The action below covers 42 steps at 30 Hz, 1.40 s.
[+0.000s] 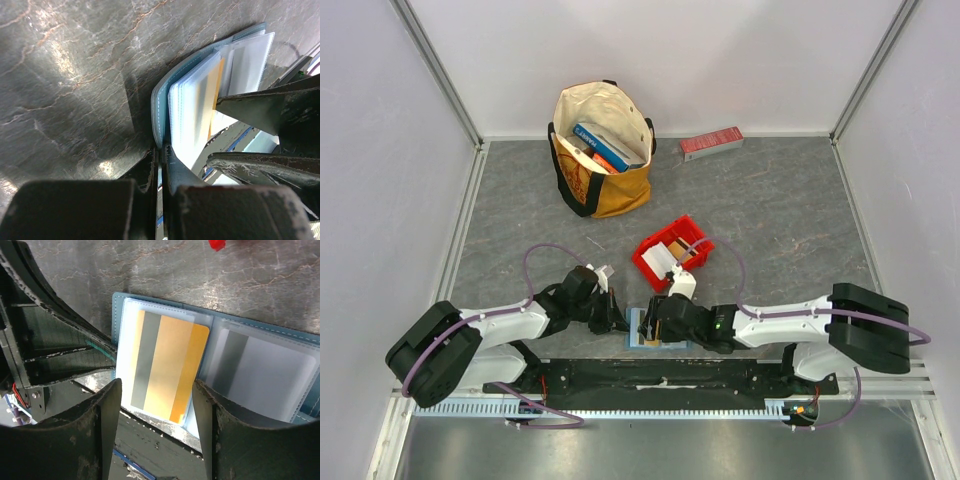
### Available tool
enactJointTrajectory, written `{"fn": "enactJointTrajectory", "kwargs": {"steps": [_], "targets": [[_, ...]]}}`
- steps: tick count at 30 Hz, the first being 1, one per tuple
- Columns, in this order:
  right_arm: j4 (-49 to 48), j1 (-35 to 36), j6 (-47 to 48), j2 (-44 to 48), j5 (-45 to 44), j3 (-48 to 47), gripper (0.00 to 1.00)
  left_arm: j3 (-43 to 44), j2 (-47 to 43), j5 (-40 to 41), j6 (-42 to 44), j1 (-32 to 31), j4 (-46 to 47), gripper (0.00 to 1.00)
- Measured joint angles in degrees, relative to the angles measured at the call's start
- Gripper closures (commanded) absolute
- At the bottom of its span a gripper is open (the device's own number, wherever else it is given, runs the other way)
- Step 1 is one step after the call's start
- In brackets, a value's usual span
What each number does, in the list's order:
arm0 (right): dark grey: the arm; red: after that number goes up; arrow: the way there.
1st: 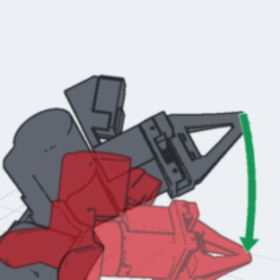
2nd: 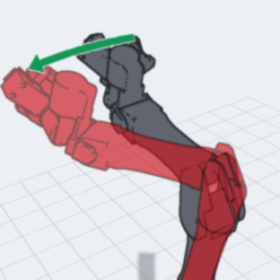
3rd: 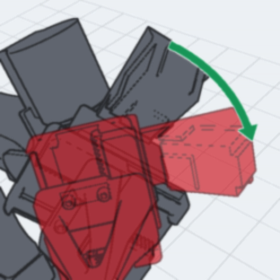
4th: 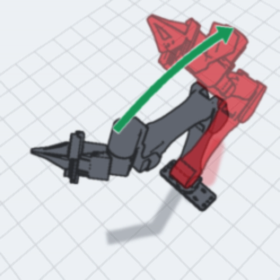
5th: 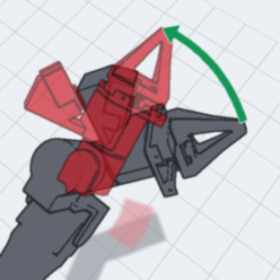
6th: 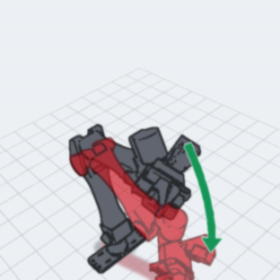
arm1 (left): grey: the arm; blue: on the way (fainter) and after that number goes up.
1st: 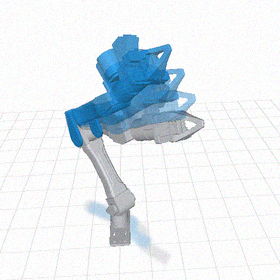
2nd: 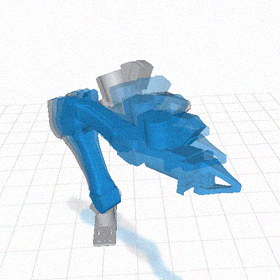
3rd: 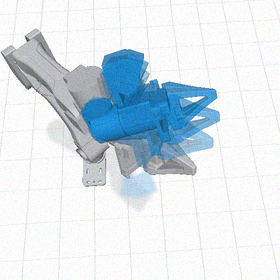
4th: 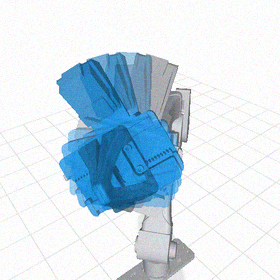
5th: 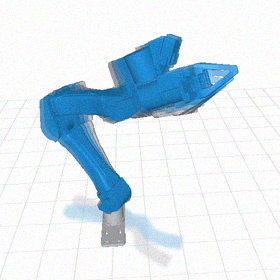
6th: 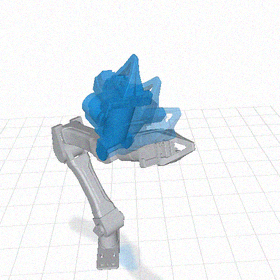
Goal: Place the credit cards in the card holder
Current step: Insert the credit card into the card holder.
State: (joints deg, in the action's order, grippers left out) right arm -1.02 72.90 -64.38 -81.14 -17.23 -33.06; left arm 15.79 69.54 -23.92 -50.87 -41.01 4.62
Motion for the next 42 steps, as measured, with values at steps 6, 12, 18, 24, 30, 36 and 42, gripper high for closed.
{"fn": "enactJointTrajectory", "kwargs": {"steps": [6, 12, 18, 24, 30, 36, 42], "targets": [[-4.09, 0.0, 1.18, 3.06, -0.04, 2.54, 0.45, -0.02, -0.02, 0.0, 0.0, 0.0, -0.02, 0.98], [-8.92, 0.0, 1.46, 4.28, 0.76, 3.85, 0.46, -0.02, -0.07, 0.02, 0.0, 0.0, -0.02, 0.98], [-7.63, 0.0, 1.64, 6.19, -0.55, 4.0, 0.4, -0.11, -0.5, 0.15, 0.0, 0.0, -0.28, 0.98], [-4.55, -1.66, 2.05, 9.9, -2.25, 4.0, 0.35, -0.24, -1.42, 0.94, 0.0, 0.0, -1.11, 0.98], [-4.35, -2.19, 1.84, 4.17, 0.11, 4.0, 0.35, -0.24, -1.44, 1.01, 0.0, 0.0, -1.14, 0.98], [-7.93, -2.19, 1.92, 0.39, 3.41, 3.85, 0.45, -0.26, -1.51, 1.05, 0.0, 0.0, -1.22, 0.98], [-8.09, -2.32, 3.61, -0.46, 3.85, 3.74, 0.62, -0.33, -1.97, 1.25, 0.0, 0.04, -1.79, 0.98]]}}
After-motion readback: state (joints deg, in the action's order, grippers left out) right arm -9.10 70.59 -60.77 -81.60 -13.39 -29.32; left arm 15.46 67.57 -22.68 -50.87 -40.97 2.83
